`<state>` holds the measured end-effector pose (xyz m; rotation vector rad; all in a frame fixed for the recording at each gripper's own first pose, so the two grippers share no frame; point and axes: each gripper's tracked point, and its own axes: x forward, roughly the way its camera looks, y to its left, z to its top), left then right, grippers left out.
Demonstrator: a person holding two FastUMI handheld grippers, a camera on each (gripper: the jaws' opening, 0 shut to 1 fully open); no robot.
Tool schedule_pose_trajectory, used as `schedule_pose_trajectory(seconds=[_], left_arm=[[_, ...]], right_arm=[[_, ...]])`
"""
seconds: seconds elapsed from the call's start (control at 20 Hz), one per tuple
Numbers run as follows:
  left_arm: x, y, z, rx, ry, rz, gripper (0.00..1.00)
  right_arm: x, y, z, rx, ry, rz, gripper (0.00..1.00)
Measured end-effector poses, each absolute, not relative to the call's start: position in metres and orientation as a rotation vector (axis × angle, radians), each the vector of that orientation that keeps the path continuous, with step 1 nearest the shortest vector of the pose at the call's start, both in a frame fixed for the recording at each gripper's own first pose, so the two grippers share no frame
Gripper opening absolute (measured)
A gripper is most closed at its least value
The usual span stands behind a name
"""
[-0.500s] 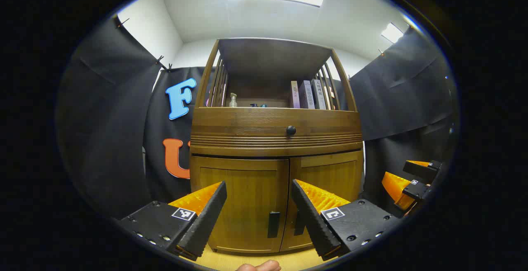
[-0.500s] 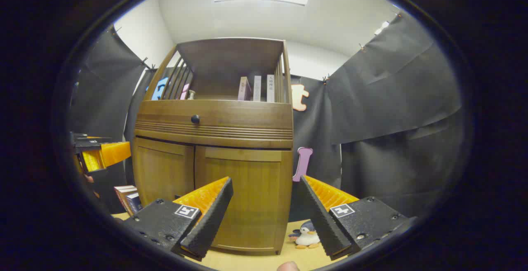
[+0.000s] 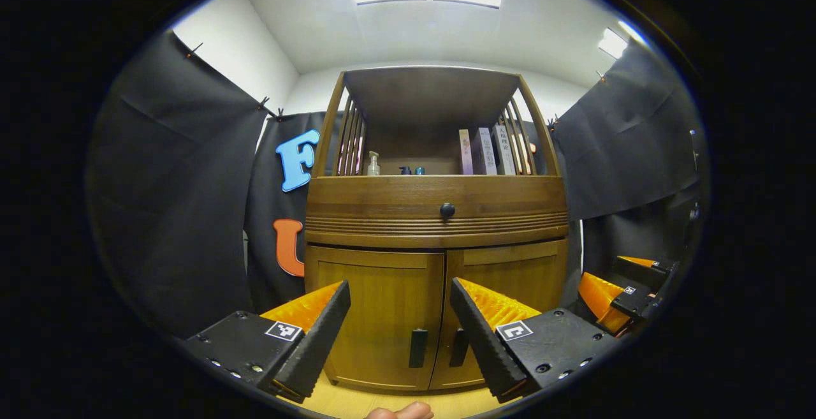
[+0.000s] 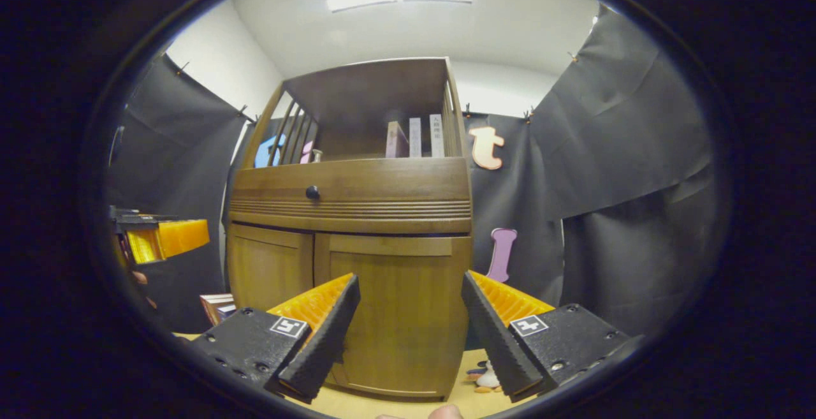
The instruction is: Open the right door of the double-door shoe cabinet with the right hand, and open the left door with the left hand.
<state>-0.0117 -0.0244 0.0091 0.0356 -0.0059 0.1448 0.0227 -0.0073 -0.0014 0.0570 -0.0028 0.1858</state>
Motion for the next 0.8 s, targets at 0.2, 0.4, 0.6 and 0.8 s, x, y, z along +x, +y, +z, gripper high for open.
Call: schedule_pose_trajectory(seconds=[0.2,0.4,0.6,0.8], left_arm=[[-0.015,-0.031,0.016,0.065,-0.025,0.158,1.0],[-0.014,-0.024,0.024,0.057,-0.047,0.176,0.95],[-0.013,-0.003,0.028,0.063,-0.051,0.21,1.0],[-0.006,0.016,0.026,0.072,-0.051,0.184,1.0]], right_arm=[[0.036,-0.013,0.005,0.019,0.017,0.182,1.0],[0.039,-0.007,0.004,0.014,0.053,0.196,1.0],[0.047,0.02,-0.007,0.026,0.096,0.23,1.0],[0.052,0.054,-0.04,0.041,0.171,0.242,1.0]])
